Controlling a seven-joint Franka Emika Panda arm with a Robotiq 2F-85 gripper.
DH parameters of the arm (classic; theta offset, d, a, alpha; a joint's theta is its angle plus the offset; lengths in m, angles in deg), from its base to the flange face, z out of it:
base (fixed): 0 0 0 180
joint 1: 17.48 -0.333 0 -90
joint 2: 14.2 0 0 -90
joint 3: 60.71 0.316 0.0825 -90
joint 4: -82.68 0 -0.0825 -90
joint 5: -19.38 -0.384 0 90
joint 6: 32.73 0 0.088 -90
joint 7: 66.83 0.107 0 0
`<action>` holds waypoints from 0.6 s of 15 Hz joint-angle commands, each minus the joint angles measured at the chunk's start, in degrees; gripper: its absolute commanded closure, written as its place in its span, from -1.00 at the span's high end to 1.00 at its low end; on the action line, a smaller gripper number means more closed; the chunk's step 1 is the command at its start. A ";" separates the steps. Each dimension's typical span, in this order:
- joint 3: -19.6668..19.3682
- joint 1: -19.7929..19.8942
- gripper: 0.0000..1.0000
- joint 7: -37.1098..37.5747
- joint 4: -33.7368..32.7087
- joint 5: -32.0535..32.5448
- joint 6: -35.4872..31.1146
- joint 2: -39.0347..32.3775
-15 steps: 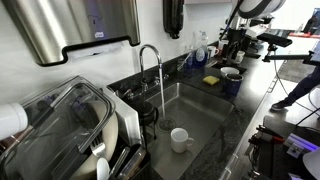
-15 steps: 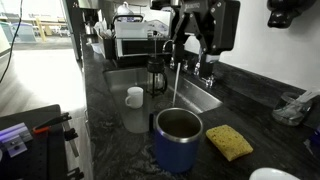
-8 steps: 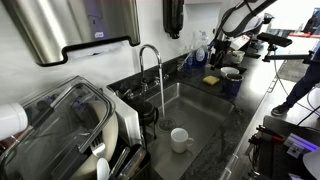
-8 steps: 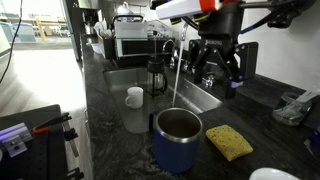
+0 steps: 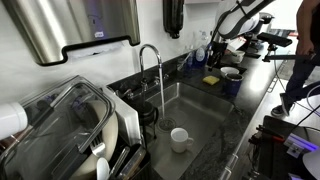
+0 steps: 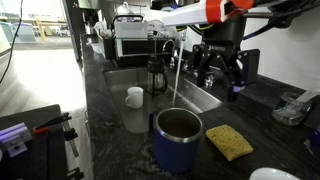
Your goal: Wipe the sink counter with the sponge
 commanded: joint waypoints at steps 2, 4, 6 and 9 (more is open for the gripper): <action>2.07 1.62 1.00 -2.06 -3.30 -7.68 -1.61 -6.02; 3.08 1.77 1.00 -1.41 -6.65 -10.53 -1.77 -10.06; 3.54 2.18 1.00 -0.66 -9.32 -11.30 -1.58 -12.97; 3.61 2.42 1.00 1.03 -12.36 -10.56 -2.82 -16.65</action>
